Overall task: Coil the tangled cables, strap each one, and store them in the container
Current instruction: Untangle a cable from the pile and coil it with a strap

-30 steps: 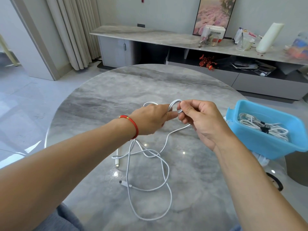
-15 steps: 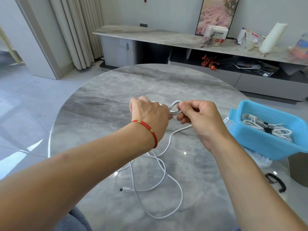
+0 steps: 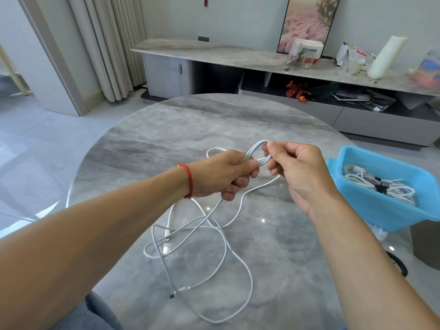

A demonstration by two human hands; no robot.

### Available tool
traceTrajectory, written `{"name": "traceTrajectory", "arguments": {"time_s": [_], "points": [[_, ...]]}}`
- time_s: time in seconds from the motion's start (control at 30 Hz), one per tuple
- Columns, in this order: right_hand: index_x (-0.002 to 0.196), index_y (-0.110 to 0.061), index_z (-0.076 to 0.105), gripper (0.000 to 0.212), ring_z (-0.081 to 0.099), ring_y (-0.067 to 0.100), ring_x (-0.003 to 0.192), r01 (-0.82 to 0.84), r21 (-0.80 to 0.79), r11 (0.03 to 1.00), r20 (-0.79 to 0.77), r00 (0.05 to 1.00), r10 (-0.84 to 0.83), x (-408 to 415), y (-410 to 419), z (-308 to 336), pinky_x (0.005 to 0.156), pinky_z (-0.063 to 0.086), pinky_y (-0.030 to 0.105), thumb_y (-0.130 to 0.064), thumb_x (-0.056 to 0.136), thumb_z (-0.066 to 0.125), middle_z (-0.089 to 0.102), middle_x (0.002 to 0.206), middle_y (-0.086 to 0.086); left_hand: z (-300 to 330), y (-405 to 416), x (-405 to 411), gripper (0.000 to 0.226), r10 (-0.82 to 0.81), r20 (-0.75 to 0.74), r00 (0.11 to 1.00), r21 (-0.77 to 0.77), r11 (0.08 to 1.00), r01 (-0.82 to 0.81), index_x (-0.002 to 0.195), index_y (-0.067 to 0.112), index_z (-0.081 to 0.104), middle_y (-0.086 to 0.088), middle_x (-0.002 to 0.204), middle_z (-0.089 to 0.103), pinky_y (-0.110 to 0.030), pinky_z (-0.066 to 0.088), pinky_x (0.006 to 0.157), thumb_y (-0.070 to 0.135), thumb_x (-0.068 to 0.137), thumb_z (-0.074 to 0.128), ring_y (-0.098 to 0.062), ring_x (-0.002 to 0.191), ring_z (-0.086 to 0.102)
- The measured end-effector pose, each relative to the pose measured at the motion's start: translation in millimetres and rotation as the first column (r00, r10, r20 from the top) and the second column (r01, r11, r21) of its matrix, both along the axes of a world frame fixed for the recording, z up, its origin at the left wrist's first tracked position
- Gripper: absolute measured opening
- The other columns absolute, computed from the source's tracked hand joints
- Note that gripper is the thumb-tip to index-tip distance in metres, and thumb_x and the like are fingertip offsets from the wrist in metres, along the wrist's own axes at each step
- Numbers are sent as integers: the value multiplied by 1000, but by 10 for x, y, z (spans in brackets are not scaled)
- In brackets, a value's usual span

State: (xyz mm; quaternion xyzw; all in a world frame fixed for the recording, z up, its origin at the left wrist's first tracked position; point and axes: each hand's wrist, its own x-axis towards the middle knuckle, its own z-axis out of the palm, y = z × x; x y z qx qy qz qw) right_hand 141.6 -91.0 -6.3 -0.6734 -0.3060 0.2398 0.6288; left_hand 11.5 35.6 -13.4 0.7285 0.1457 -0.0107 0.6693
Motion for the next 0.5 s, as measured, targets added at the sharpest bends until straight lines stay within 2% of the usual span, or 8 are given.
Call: {"name": "traceTrajectory", "arguments": {"time_s": [0.07, 0.13, 0.23, 0.3, 0.37, 0.43, 0.5], "points": [[93, -9, 77, 21, 54, 11, 59, 16, 13, 1000, -14, 1000, -15, 9, -3, 1, 63, 49, 20, -24, 102, 65, 63, 70, 3, -4, -34, 38, 29, 10, -7, 1000, -100, 995, -11, 88, 17, 45, 5, 62, 30, -19, 24, 40, 35, 109, 36, -8, 46, 21], [100, -7, 74, 23, 60, 13, 62, 9, -4, 1000, -63, 998, -9, -22, 43, -2, 61, 52, 21, -25, 105, 60, 66, 80, 7, 21, -29, 78, 28, 86, 33, 996, -228, 971, -76, 86, 18, 44, 5, 62, 28, -16, 20, 38, 33, 109, 35, -6, 43, 19], [113, 1, 65, 23, 66, 26, 67, -128, -103, 986, -299, 950, 92, -249, 113, -64, 57, 56, 29, -16, 108, 51, 68, 95, 17, 106, 63, 111, 29, 309, 57, 949, -435, 864, -255, 83, 19, 43, 6, 59, 24, -15, 15, 36, 30, 109, 34, -5, 41, 17], [114, 1, 63, 24, 69, 35, 80, -338, -170, 926, -435, 868, 237, -462, 125, -136, 70, 57, 36, -17, 107, 50, 73, 99, 24, 134, 155, 99, 32, 431, 44, 901, -504, 789, -352, 81, 20, 43, 6, 59, 23, -17, 14, 35, 31, 110, 32, -5, 41, 16], [113, -4, 62, 22, 73, 38, 96, -523, -148, 840, -536, 756, 376, -636, 125, -173, 90, 56, 43, -21, 107, 49, 76, 106, 25, 125, 236, 81, 34, 526, 22, 850, -549, 717, -430, 79, 20, 43, 6, 58, 21, -18, 14, 34, 32, 110, 31, -6, 40, 14], [110, -7, 59, 16, 74, 38, 96, -569, -75, 819, -608, 677, 415, -734, 144, -175, 95, 56, 46, -18, 108, 48, 77, 97, 21, 98, 295, 58, 35, 611, 9, 792, -560, 659, -502, 78, 20, 43, 7, 55, 21, -18, 14, 33, 32, 109, 32, -7, 40, 14], [106, -5, 60, 13, 74, 32, 72, -511, -79, 856, -622, 696, 358, -755, 161, -181, 90, 59, 52, -14, 107, 50, 68, 75, 11, 71, 349, 33, 35, 689, 20, 725, -503, 633, -588, 78, 20, 42, 7, 53, 22, -18, 13, 34, 32, 109, 33, -7, 39, 15]]}}
